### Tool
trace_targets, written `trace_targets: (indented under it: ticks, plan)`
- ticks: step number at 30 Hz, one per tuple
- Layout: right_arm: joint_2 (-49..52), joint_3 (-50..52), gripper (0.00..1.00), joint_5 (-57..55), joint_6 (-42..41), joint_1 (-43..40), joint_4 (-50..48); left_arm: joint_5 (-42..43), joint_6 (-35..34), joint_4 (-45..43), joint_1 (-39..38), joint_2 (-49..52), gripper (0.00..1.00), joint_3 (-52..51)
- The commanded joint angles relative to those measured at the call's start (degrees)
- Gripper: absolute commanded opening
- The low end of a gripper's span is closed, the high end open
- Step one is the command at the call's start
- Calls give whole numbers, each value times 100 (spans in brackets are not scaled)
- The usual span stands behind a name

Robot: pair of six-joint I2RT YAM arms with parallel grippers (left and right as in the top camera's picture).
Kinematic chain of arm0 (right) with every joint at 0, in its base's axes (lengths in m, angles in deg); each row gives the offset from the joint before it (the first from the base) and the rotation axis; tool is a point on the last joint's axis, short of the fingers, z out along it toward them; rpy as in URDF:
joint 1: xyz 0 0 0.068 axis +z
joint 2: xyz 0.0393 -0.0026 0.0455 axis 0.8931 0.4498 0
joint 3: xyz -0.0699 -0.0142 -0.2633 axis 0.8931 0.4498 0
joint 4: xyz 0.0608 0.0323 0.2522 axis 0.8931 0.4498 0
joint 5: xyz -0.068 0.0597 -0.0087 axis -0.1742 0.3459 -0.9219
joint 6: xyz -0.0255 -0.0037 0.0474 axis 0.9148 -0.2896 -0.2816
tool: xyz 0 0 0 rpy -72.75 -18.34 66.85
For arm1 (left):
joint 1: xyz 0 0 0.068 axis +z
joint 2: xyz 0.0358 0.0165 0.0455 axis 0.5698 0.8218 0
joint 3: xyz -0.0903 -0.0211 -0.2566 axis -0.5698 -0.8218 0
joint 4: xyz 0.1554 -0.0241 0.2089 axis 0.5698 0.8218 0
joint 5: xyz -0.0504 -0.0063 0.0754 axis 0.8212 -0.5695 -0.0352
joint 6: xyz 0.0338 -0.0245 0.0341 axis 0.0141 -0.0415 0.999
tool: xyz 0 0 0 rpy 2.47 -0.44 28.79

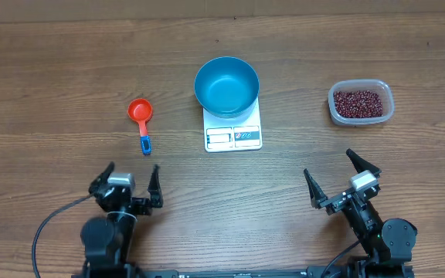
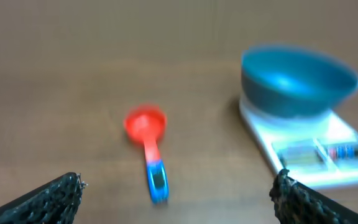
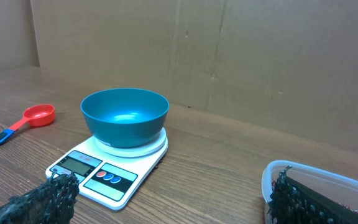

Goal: Scoop item into bowl and weigh 150g on scale
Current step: 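Move the left gripper over the red scoop's cup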

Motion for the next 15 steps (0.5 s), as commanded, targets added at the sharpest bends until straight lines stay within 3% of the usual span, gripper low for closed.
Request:
trace_targets:
  ticks: [1, 7, 15]
  plan:
    - [-68, 59, 100, -55, -42, 35, -2, 190, 581, 343, 24, 817, 100, 588]
    - [-68, 59, 100, -55, -42, 35, -2, 216, 1585, 1156, 24, 3145, 100, 2433]
    - [-68, 59, 100, -55, -42, 35, -2, 199, 1727, 2837, 24, 6437, 100, 4614]
